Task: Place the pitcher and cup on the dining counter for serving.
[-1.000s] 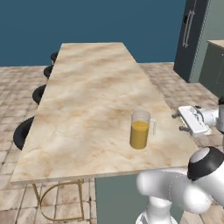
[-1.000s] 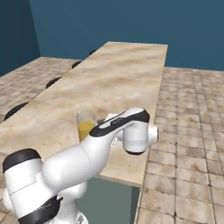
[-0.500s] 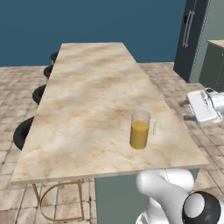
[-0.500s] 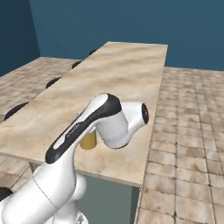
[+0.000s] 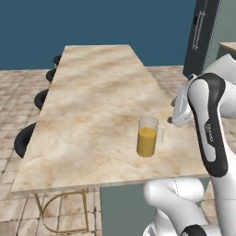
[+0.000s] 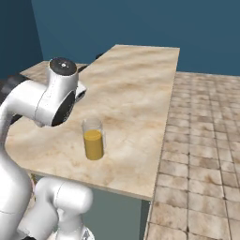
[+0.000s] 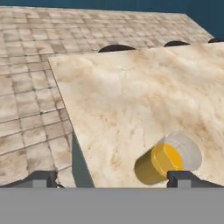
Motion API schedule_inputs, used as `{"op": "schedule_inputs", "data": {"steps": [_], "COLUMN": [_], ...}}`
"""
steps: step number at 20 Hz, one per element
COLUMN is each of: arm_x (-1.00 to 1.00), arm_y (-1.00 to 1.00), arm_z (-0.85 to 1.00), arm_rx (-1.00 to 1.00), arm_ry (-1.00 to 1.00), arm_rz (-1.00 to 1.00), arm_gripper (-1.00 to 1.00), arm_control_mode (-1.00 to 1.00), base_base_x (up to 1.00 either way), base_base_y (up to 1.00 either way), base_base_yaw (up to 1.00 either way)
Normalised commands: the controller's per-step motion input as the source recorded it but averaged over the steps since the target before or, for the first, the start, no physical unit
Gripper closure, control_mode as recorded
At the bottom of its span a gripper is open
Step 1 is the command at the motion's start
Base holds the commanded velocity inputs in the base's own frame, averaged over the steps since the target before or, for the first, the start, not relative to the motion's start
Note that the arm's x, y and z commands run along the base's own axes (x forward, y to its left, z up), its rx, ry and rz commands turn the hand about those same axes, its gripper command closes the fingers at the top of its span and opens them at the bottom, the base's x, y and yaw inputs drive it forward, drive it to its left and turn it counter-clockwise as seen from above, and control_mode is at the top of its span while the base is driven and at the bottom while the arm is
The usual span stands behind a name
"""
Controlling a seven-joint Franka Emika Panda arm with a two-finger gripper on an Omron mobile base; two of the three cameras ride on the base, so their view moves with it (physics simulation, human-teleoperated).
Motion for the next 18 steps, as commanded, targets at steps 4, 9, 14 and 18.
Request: {"op": "schedule_inputs", "data": {"steps": [4, 9, 14, 18], "arm_x": [0.01, 0.0, -0.02, 0.0], "arm_y": [0.08, 0.0, 0.0, 0.0], "arm_z": [0.0, 0.0, -0.02, 0.0], "arm_rx": [-0.17, 0.0, 0.01, 0.0], "arm_ry": [0.0, 0.0, 0.02, 0.0], "arm_rz": [-0.06, 0.0, 0.0, 0.0], "arm_gripper": [-1.0, -1.0, -1.0, -1.0], "arm_control_mode": [-1.0, -1.0, 1.0, 1.0], "base_base_x": [0.0, 0.0, -0.03, -0.25], "base_base_y": [0.0, 0.0, 0.01, 0.3], "base_base_yaw": [0.0, 0.0, 0.0, -0.01]}}
